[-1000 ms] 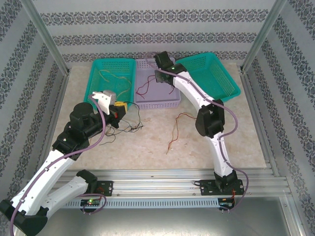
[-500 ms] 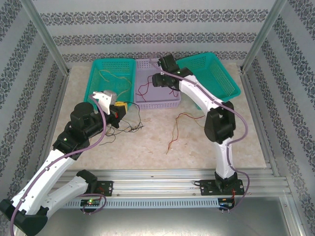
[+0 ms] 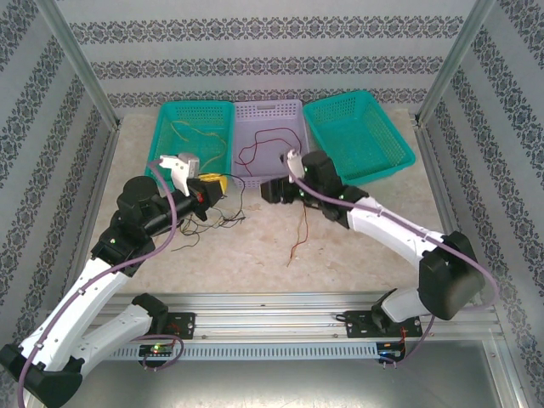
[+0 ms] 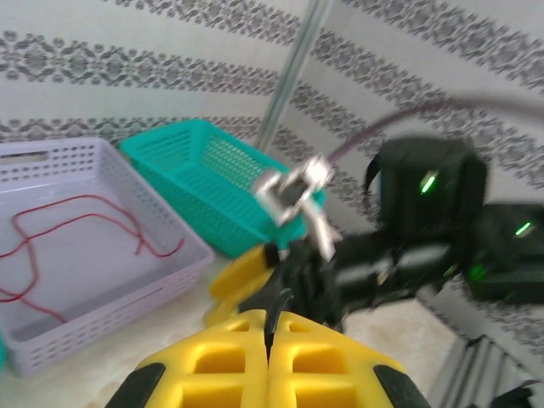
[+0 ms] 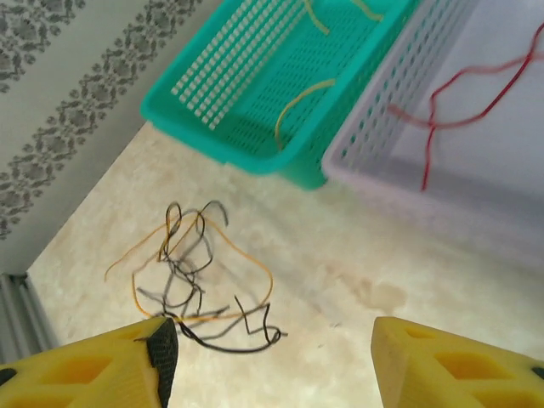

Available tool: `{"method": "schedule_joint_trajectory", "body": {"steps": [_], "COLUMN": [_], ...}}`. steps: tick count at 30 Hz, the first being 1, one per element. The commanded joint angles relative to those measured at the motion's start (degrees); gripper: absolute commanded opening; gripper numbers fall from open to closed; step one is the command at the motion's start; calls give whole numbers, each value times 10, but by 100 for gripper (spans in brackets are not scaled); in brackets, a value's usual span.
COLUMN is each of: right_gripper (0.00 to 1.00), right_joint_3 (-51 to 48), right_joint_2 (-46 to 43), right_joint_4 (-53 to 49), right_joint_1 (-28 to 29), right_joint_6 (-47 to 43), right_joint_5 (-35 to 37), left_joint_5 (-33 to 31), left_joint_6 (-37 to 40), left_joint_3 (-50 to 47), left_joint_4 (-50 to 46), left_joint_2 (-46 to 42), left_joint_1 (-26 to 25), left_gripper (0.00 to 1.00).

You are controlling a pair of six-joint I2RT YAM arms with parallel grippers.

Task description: Untangle the cables

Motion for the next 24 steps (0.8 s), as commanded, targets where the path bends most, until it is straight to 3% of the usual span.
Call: {"method": "schedule_joint_trajectory", "body": {"steps": [1, 4, 7, 16, 24], "right_gripper": [63, 64, 64, 63, 61], "right_joint_3": [-83, -137, -164, -240, -271], "right_joint_2": [-27, -33, -35, -71, -123], "right_joint_4": [129, 194, 230, 349, 346], "right_joint_1": [19, 29, 39, 55, 57], "right_joint_6": [23, 16, -1, -17, -7], "right_joint_5": [-28, -24, -28, 1, 30], "left_joint_5": [68, 93, 99, 76, 42], "left_joint_6": [-117, -205, -245, -219, -175], "left_joint_3": [-5, -20, -12, 29, 46], "left_joint_4": [127, 229, 273, 243, 202], "left_joint_2": [8, 23, 40, 51, 45], "left_joint_1": [-1, -6, -24, -55, -56], "left_gripper": [0, 0, 0, 0, 0]}}
